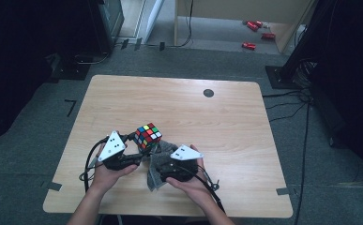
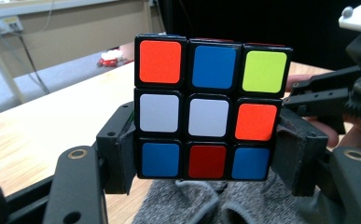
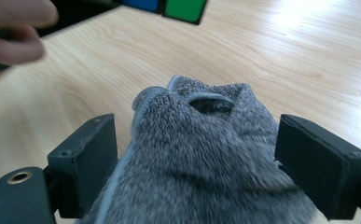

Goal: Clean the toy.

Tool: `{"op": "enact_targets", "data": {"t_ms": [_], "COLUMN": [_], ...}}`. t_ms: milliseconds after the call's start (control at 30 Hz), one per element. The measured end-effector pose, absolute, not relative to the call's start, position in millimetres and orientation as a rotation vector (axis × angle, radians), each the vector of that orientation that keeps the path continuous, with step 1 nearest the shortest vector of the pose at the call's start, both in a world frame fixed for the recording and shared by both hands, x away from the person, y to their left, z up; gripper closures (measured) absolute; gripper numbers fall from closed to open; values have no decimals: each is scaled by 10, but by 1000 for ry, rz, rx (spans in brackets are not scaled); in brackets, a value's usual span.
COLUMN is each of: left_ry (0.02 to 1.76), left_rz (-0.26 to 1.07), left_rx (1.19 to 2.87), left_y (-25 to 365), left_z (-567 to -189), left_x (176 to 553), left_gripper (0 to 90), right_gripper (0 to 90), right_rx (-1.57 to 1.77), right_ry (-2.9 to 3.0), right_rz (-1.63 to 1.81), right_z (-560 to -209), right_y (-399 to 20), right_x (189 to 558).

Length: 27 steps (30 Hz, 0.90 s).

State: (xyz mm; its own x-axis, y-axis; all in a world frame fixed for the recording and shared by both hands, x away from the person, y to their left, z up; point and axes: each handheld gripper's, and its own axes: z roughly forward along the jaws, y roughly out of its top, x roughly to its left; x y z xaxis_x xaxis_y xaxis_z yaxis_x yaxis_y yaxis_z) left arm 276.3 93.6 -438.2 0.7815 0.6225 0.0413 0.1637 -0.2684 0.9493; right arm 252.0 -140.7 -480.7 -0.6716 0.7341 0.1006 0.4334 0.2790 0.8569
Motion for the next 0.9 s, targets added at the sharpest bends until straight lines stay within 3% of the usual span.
{"op": "enact_targets", "data": {"t_ms": [300,533,733,900], "left_ry": [630,622,633,634], "left_rz": [469,466,462,461], "left_rx": [1810,1815,1811,1816], "left_y": [969,947,951,944], "left_z": [-4383,-4384,-4389,-4400], "left_x": [2785,2779,2783,2789], "left_gripper": [345,346,346,346], "right_gripper": [150,361,681,742], "right_rx": [1130,1135,1179,1202], "right_ry": [2303,2331,2279,2211], "right_rz": [1183,1052,1078,1095], "right_z": [-5046,-5137,-5140,-5095], "right_y": [-1164,-1168,-1305,-1450], "right_x": [2742,2743,2738,2667]}}
